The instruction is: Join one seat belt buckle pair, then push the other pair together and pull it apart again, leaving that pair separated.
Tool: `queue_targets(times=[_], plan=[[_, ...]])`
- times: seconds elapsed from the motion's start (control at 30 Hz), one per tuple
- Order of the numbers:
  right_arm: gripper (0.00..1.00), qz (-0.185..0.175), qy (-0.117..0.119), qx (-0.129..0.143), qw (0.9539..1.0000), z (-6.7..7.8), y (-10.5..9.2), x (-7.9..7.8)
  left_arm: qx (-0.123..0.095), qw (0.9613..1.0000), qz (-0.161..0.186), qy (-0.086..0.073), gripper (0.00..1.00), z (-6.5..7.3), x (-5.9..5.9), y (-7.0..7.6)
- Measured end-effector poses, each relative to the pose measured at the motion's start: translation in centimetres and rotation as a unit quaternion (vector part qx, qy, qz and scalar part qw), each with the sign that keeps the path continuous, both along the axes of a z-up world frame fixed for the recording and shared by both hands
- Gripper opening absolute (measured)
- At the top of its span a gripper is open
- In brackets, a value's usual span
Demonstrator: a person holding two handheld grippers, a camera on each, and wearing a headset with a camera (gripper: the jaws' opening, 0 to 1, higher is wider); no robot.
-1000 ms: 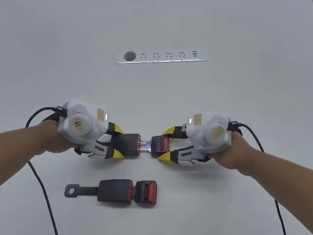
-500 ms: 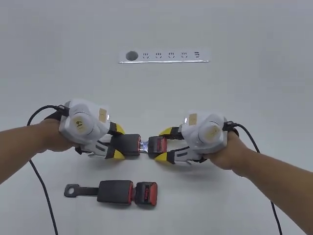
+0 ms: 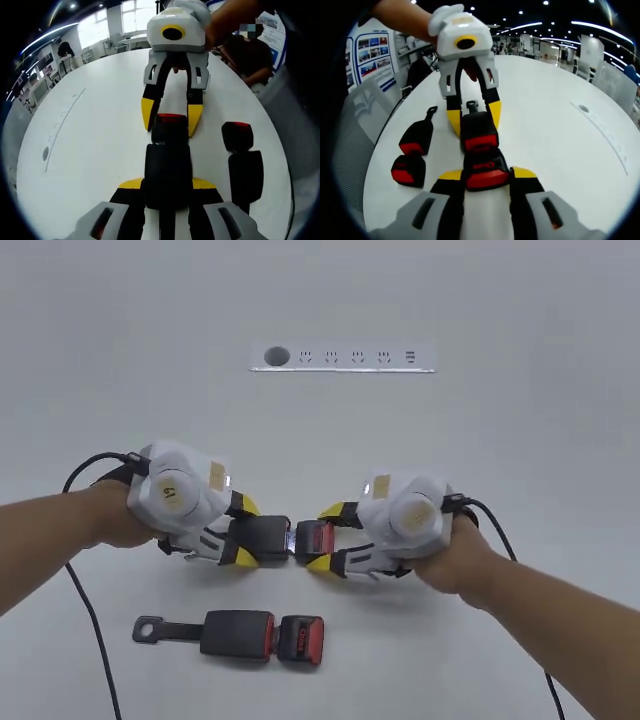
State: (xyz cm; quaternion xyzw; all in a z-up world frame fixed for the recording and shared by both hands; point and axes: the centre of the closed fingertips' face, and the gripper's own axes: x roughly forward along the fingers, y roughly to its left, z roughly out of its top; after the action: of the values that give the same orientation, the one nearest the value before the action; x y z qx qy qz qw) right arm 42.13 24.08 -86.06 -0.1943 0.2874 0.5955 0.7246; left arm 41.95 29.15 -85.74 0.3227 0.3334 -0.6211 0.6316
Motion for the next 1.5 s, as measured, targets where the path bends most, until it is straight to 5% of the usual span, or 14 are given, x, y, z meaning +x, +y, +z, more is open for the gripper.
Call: queue_targets(times=[1.5], plan=[[0.35,0.004,-0.011,-0.011,0.9999,0.0,-1.0,-0.3,0.005,0.9997,-0.021,-0.004,0.34,-0.2,0.0,0.2]])
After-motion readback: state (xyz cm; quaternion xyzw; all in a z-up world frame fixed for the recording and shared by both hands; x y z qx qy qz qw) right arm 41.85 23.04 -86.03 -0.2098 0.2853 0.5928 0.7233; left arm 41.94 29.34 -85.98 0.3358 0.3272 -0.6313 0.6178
